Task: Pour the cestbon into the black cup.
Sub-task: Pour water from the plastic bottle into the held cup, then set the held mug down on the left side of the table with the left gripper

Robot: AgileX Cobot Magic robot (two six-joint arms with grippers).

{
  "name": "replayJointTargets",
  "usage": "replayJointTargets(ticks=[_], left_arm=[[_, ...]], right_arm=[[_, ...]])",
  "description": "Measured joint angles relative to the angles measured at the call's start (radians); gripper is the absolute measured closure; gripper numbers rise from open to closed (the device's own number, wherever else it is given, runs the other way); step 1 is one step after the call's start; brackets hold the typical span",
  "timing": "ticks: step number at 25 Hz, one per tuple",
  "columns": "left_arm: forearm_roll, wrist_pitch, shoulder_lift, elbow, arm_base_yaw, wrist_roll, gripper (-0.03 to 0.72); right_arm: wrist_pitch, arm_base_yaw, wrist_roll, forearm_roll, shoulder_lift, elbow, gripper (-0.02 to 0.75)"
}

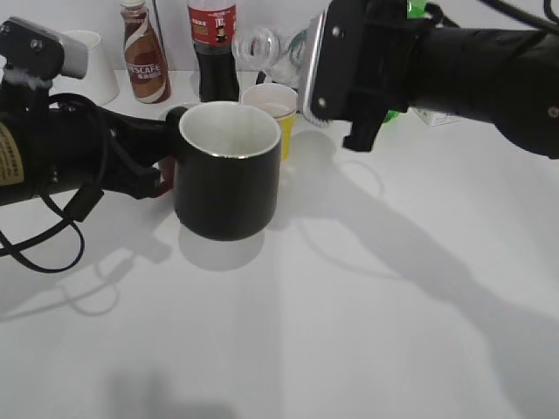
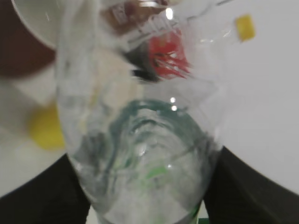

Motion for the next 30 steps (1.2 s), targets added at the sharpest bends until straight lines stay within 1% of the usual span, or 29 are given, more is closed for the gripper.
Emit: replayJointTargets(ticks=[1, 3, 6, 7, 9, 11, 14, 17, 20, 22, 25, 30], left_arm=[[-0.007, -0.006, 0.000, 0.001, 0.000, 0.000, 0.642], [-0.014, -0.029, 0.000, 0.001, 0.003, 0.000, 0.642], [-0.036, -0.057, 0.000, -0.005, 0.014, 0.001, 0.642], [-0.042, -0.066, 0.000, -0.009, 0.025, 0.001, 0.642], [-0.047, -0.069, 0.000, -0.026, 0.055, 0.001, 0.642], [-0.057, -0.074, 0.000, -0.054, 0.102, 0.002, 0.642], [-0.087, -0.080, 0.000, -0.093, 0.203, 0.013, 0.642], [-0.120, -0.084, 0.010, -0.123, 0.300, 0.084, 0.642], [-0.185, -0.119, 0.050, -0.136, 0.369, 0.160, 0.642], [-0.225, -0.168, 0.097, -0.142, 0.400, 0.179, 0.642], [-0.250, -0.259, 0.194, -0.142, 0.438, 0.192, 0.642], [-0.323, -0.340, 0.358, -0.142, 0.455, 0.300, 0.642]], right_arm=[[0.011, 0.005, 0.101, -0.028, 0.000, 0.000, 0.272], [0.017, 0.010, 0.371, -0.066, 0.000, 0.000, 0.272], [0.017, 0.010, 0.729, -0.082, -0.007, 0.000, 0.272], [0.017, 0.009, 0.815, -0.078, -0.015, 0.000, 0.272], [0.017, -0.002, 0.905, -0.053, -0.035, 0.000, 0.272], [0.020, -0.018, 0.941, -0.022, -0.054, 0.000, 0.272], [0.064, -0.062, 0.977, 0.043, -0.062, 0.000, 0.272], [0.113, -0.118, 1.063, 0.097, -0.062, 0.000, 0.272], [0.116, -0.157, 1.101, 0.103, -0.062, 0.000, 0.272], [0.116, -0.165, 1.106, 0.084, -0.062, 0.000, 0.272], [0.123, -0.165, 1.109, 0.070, -0.062, 0.000, 0.272], [0.138, -0.165, 1.111, 0.067, -0.062, 0.000, 0.272]])
